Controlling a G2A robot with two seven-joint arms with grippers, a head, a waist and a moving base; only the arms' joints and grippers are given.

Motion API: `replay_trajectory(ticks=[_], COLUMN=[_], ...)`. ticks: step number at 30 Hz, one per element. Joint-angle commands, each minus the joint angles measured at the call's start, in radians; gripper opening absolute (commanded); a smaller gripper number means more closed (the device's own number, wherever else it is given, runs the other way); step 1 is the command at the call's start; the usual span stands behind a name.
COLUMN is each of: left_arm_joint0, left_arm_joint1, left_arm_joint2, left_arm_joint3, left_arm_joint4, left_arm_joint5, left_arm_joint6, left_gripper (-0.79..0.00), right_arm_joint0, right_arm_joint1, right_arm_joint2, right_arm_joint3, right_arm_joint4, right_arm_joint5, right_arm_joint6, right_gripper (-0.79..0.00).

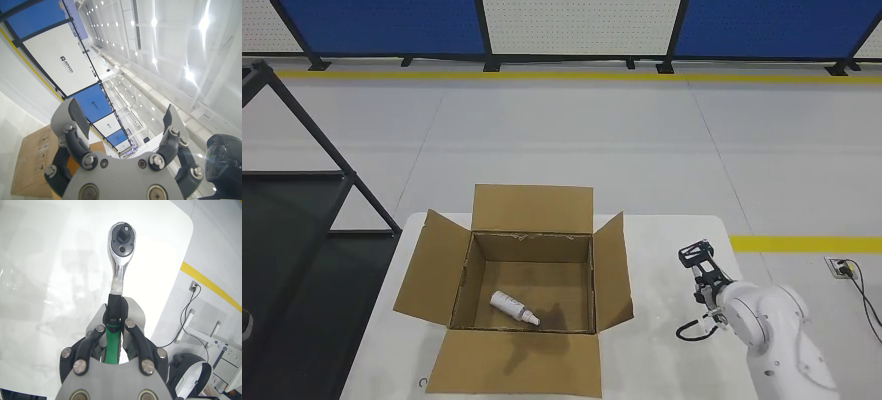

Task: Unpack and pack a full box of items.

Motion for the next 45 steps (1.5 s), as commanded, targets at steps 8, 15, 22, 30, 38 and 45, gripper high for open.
replay_trajectory(ticks=[8,15,22,30,38,45], left_arm_joint0=[-0.008,-0.009,-0.009,-0.009,-0.009,-0.009], left_arm_joint1=[-0.004,-0.006,-0.006,-0.006,-0.006,-0.006], left_arm_joint2=[0.004,0.006,0.006,0.006,0.006,0.006], left_arm_joint3=[0.000,0.001,0.001,0.001,0.001,0.001], left_arm_joint4=[0.017,0.026,0.026,0.026,0.026,0.026], left_arm_joint5=[0.021,0.023,0.023,0.023,0.023,0.023], left_arm_joint6=[0.021,0.025,0.025,0.025,0.025,0.025], left_gripper=[0.000,0.000,0.000,0.000,0.000,0.000], right_arm_joint0=[0.066,0.090,0.105,0.121,0.142,0.144], right_arm_joint1=[0.007,0.014,0.019,0.025,0.028,0.036], right_arm_joint2=[0.012,0.008,-0.006,-0.022,-0.039,-0.029], right_arm_joint3=[0.204,0.254,0.296,0.332,0.371,0.362], right_arm_joint4=[0.086,0.107,0.107,0.085,0.086,0.113], right_arm_joint5=[-0.070,-0.087,-0.080,-0.053,-0.038,-0.049], right_arm_joint6=[-0.065,-0.084,-0.092,-0.096,-0.095,-0.083], right_gripper=[-0.785,-0.785,-0.785,-0.785,-0.785,-0.646])
